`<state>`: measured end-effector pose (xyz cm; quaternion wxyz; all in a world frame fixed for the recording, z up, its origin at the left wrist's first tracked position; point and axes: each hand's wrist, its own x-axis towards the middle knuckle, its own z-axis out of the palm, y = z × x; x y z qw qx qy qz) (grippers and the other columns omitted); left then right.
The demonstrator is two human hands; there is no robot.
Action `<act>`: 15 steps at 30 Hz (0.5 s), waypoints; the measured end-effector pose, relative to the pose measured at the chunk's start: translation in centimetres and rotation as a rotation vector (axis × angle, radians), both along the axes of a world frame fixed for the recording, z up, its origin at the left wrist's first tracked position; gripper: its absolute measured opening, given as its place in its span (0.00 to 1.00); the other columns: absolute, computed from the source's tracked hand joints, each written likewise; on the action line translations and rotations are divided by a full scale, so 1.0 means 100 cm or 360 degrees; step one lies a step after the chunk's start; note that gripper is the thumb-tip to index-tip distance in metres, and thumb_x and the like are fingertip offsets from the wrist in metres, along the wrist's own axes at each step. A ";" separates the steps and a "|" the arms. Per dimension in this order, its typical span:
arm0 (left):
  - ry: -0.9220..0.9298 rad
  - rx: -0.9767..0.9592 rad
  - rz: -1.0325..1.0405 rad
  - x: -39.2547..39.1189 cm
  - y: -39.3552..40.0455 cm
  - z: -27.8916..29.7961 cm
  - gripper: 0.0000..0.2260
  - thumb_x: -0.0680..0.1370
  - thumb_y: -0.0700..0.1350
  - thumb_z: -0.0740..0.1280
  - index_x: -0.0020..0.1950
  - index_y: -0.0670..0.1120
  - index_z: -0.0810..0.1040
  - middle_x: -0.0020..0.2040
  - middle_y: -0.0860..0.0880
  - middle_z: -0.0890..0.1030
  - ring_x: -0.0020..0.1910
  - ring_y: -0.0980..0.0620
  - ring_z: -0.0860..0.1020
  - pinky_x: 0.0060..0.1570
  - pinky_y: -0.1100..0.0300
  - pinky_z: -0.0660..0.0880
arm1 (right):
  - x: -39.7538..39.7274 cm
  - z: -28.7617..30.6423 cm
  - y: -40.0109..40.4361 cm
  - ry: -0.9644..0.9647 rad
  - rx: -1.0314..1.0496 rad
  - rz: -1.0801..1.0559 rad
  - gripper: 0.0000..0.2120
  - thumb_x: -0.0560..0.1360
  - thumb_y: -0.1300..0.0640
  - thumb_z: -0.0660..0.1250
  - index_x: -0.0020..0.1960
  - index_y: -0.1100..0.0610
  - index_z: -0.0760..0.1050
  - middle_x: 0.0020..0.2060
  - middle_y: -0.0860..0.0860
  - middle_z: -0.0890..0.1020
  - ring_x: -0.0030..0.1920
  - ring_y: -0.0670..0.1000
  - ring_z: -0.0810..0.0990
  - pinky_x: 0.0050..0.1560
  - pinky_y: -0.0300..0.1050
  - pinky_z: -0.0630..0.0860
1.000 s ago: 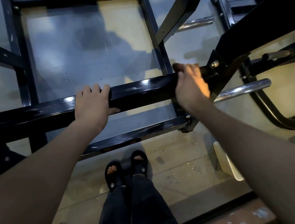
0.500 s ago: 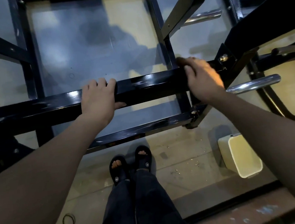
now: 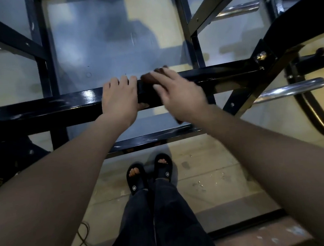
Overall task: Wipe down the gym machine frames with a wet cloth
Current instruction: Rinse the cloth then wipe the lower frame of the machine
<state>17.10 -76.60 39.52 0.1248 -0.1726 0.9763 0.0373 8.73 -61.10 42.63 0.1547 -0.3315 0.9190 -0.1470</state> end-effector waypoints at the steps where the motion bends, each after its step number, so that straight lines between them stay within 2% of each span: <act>1: -0.0009 0.0012 0.0000 -0.001 0.000 0.001 0.30 0.76 0.66 0.69 0.65 0.44 0.68 0.59 0.42 0.75 0.58 0.39 0.72 0.56 0.48 0.67 | -0.013 -0.001 0.017 0.0036 0.0015 -0.0008 0.21 0.86 0.42 0.55 0.78 0.37 0.64 0.77 0.42 0.67 0.65 0.58 0.79 0.60 0.55 0.76; 3: -0.0028 0.0009 -0.0013 -0.001 0.000 0.000 0.31 0.76 0.67 0.67 0.66 0.45 0.68 0.59 0.43 0.74 0.58 0.40 0.72 0.57 0.48 0.67 | -0.039 -0.001 0.052 0.0096 0.0028 -0.0217 0.21 0.86 0.43 0.54 0.78 0.39 0.64 0.75 0.45 0.69 0.65 0.57 0.79 0.60 0.55 0.77; 5: -0.0032 -0.0004 -0.0020 0.000 0.000 -0.002 0.32 0.76 0.68 0.67 0.66 0.45 0.67 0.59 0.43 0.74 0.57 0.41 0.72 0.58 0.49 0.67 | -0.053 -0.002 0.074 0.0140 0.0074 -0.0596 0.22 0.86 0.43 0.53 0.79 0.42 0.64 0.76 0.48 0.70 0.67 0.56 0.77 0.63 0.56 0.77; 7: -0.0029 0.0006 -0.0023 0.001 -0.001 -0.003 0.32 0.76 0.68 0.67 0.66 0.45 0.67 0.59 0.43 0.73 0.57 0.41 0.71 0.58 0.48 0.67 | -0.052 -0.005 0.070 0.0162 0.0098 -0.0859 0.22 0.86 0.43 0.52 0.79 0.44 0.65 0.77 0.49 0.69 0.68 0.57 0.75 0.63 0.54 0.74; 8: -0.0031 0.0016 -0.0018 0.001 0.000 -0.002 0.32 0.76 0.68 0.67 0.67 0.45 0.67 0.59 0.43 0.73 0.58 0.41 0.71 0.58 0.48 0.67 | -0.044 -0.006 0.059 0.0170 0.0076 -0.0884 0.22 0.86 0.44 0.52 0.79 0.45 0.66 0.76 0.49 0.69 0.67 0.57 0.76 0.62 0.52 0.73; 11: -0.0030 0.0039 0.0006 0.000 0.001 -0.001 0.31 0.76 0.67 0.68 0.67 0.46 0.67 0.60 0.43 0.74 0.59 0.40 0.71 0.59 0.48 0.67 | -0.006 -0.004 0.015 0.0091 0.0003 -0.0635 0.23 0.87 0.44 0.52 0.80 0.47 0.66 0.78 0.49 0.67 0.68 0.57 0.75 0.62 0.50 0.73; 15: 0.0000 0.0074 0.0027 0.000 0.001 0.001 0.28 0.77 0.64 0.69 0.67 0.46 0.68 0.60 0.43 0.74 0.60 0.40 0.71 0.60 0.48 0.67 | 0.019 0.000 0.001 0.0072 0.0057 -0.0090 0.22 0.87 0.42 0.52 0.80 0.41 0.63 0.79 0.44 0.64 0.64 0.58 0.79 0.57 0.53 0.77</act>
